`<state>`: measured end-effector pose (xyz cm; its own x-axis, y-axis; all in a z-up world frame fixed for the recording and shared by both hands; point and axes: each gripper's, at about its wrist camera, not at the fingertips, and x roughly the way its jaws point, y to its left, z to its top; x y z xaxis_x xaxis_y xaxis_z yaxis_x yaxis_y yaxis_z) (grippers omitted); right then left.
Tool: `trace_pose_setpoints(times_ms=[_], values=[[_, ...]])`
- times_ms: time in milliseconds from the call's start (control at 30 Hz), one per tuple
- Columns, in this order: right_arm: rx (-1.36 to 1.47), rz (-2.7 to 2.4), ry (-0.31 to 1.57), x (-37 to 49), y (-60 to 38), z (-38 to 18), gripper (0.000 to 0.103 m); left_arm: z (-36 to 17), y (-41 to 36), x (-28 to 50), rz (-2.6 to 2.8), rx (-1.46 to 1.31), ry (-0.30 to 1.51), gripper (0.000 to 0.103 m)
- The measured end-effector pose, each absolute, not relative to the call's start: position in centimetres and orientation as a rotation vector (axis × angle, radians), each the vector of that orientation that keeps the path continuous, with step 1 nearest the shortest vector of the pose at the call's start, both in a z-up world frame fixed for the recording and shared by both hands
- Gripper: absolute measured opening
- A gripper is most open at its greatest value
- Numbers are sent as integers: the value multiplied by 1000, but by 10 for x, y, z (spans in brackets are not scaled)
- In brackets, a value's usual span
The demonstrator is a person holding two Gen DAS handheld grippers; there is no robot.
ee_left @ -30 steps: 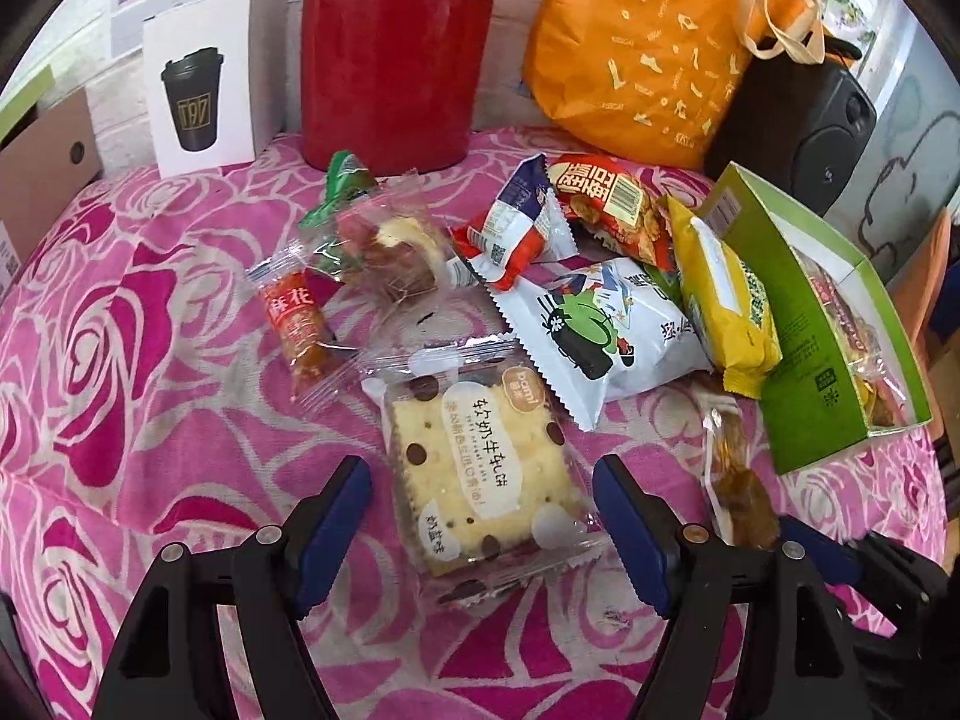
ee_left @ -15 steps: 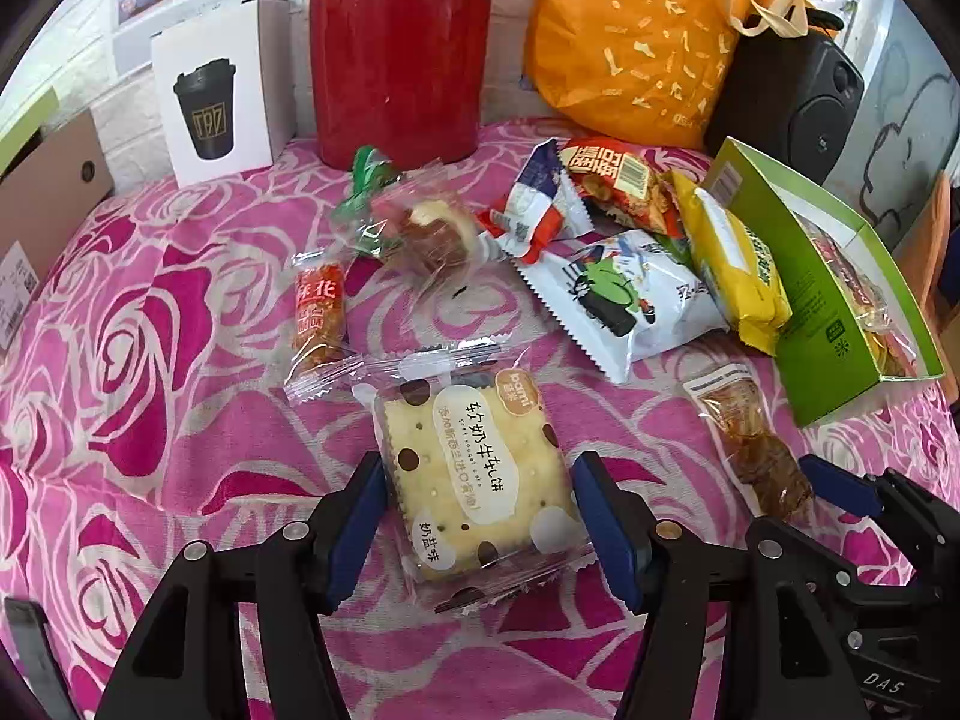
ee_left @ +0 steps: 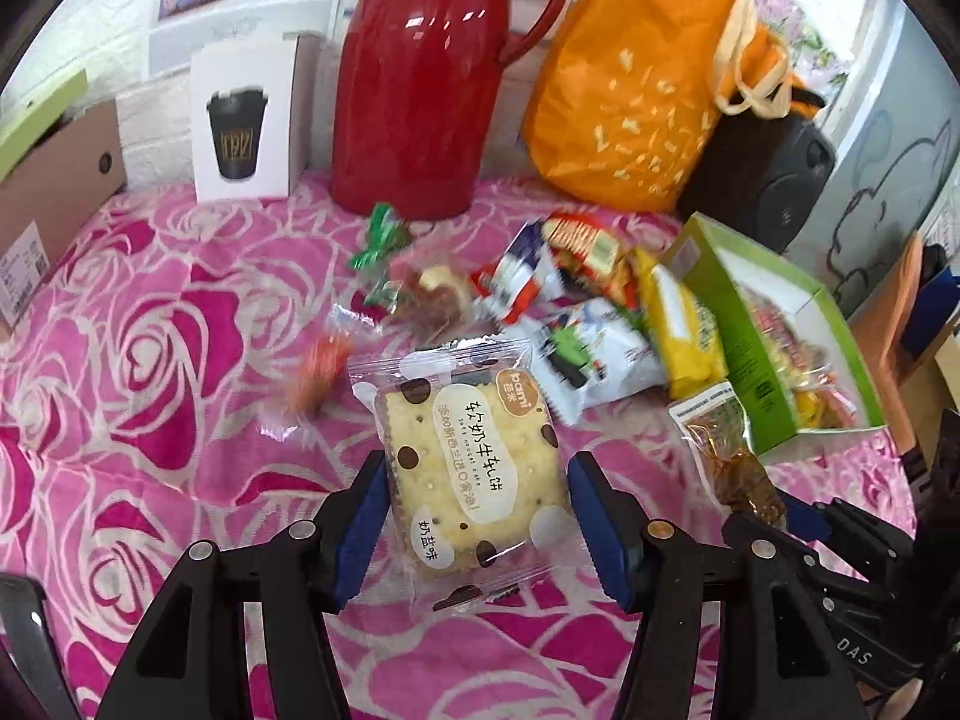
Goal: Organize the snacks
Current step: 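Grasp the cream cookie pack with the left tool while the right grasps the brown pastry bag, then lower both held packs into the green box and open both tools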
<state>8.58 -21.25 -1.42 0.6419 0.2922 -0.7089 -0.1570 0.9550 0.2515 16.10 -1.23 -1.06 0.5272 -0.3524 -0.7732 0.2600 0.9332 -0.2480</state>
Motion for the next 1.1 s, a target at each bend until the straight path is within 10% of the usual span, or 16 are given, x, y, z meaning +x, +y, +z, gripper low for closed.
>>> trace_pose_setpoints(times_ms=[1100], values=[[334,-222,650,60,-438,7,38,40,-304,181,-814,138,871,61]])
